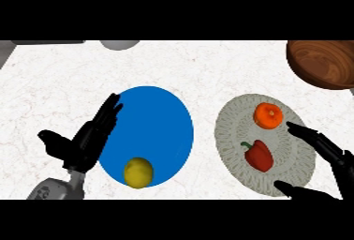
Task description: Pick the bell pepper from the placemat and place it in the bowl
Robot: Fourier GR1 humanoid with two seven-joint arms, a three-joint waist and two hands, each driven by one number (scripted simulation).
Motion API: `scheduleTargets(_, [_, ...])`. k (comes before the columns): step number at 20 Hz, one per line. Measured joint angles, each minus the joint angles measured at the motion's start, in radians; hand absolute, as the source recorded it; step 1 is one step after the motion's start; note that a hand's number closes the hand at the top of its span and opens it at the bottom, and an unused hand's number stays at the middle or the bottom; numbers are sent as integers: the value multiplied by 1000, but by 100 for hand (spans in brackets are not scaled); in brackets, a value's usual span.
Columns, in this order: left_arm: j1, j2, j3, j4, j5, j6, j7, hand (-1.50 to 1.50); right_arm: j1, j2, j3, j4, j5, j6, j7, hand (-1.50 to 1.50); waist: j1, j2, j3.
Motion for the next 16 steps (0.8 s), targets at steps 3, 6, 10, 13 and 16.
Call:
scheduleTargets(3, [-10,-3,0,-11,-1,4,14,0,23,-91,2,-58,141,-11,136,-150,1,-1,-3])
scheduleTargets(6, [-4,-7,-4,-16,-4,2,14,0,57,-163,4,-149,251,12,319,-150,1,-1,-4])
scheduleTargets(10, [-18,-19,-11,-18,-12,3,22,0,51,-232,25,-280,327,132,594,-150,15,3,-4])
scheduleTargets(13, [-31,-30,-20,-27,-20,9,39,0,2,-236,66,-349,346,243,796,-150,34,8,-3])
scheduleTargets(16, [-44,-49,-33,-19,-38,15,40,0,-73,-193,128,-396,346,346,988,-150,48,11,-2])
